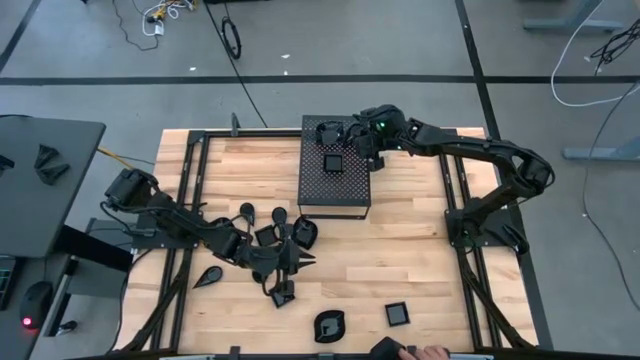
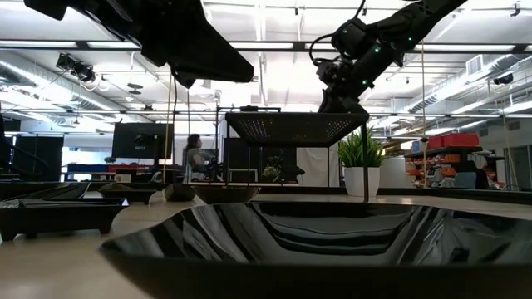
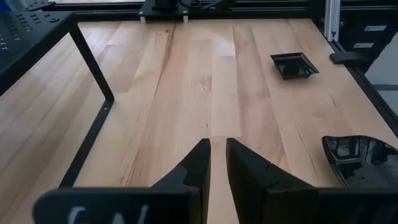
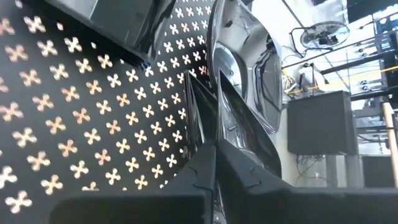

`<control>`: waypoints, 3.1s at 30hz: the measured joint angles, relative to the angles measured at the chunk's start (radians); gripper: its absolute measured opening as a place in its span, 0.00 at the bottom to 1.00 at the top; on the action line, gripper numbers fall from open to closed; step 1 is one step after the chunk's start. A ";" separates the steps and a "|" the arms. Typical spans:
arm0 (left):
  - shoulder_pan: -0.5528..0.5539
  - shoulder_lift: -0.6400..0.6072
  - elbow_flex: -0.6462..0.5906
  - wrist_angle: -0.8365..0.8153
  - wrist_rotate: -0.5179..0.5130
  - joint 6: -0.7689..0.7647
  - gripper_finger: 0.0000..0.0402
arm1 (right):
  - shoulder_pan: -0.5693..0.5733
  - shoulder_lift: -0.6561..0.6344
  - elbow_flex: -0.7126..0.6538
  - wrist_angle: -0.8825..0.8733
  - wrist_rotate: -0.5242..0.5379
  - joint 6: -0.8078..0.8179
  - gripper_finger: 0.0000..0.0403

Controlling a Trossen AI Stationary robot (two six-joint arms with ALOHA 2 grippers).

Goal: Pick & Place Mini shaped plates
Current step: Stack the black drop-shaped plate on top of the black drop-shaped plate on the shelf

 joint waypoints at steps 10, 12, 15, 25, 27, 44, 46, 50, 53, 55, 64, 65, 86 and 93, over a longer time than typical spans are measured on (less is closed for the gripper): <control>0.000 0.001 0.000 0.001 0.000 0.000 0.14 | -0.004 0.000 0.000 0.001 -0.011 0.017 0.19; 0.000 0.001 0.000 0.001 0.000 0.000 0.14 | -0.004 0.000 0.000 0.001 -0.009 0.017 0.23; 0.000 0.001 0.000 0.002 0.000 0.000 0.14 | -0.004 -0.017 0.000 -0.015 -0.003 0.016 0.27; 0.000 0.001 0.000 0.003 0.000 0.000 0.14 | -0.029 -0.072 0.000 -0.123 -0.012 0.105 0.11; 0.000 0.001 0.000 0.006 0.000 0.000 0.14 | -0.047 -0.067 0.000 -0.127 -0.031 0.131 0.04; 0.002 0.001 0.001 0.025 0.000 0.011 0.14 | -0.081 -0.033 -0.001 -0.073 -0.060 0.170 0.02; 0.002 0.001 0.001 0.026 0.000 0.011 0.14 | -0.080 -0.053 -0.001 -0.073 -0.060 0.178 0.02; 0.007 0.001 0.001 0.030 0.000 0.011 0.14 | -0.080 -0.064 -0.001 -0.028 -0.068 0.313 0.01; 0.012 0.001 0.001 0.034 0.000 0.011 0.14 | -0.081 -0.044 -0.001 0.034 -0.102 0.409 0.01; 0.017 0.001 0.001 0.033 0.000 0.011 0.14 | -0.081 -0.017 -0.001 0.084 -0.122 0.454 0.01; 0.043 0.001 0.001 0.036 0.000 0.001 0.14 | -0.095 0.152 0.135 0.125 -0.140 0.597 0.00; 0.045 0.001 0.001 0.037 0.000 0.000 0.14 | -0.097 0.166 0.158 0.102 -0.140 0.603 0.00; 0.044 0.001 0.001 0.063 0.011 -0.008 0.14 | -0.107 0.188 0.240 -0.106 -0.088 0.637 0.00; 0.044 0.001 0.001 0.063 0.011 -0.008 0.14 | -0.107 0.188 0.240 -0.145 -0.088 0.605 0.00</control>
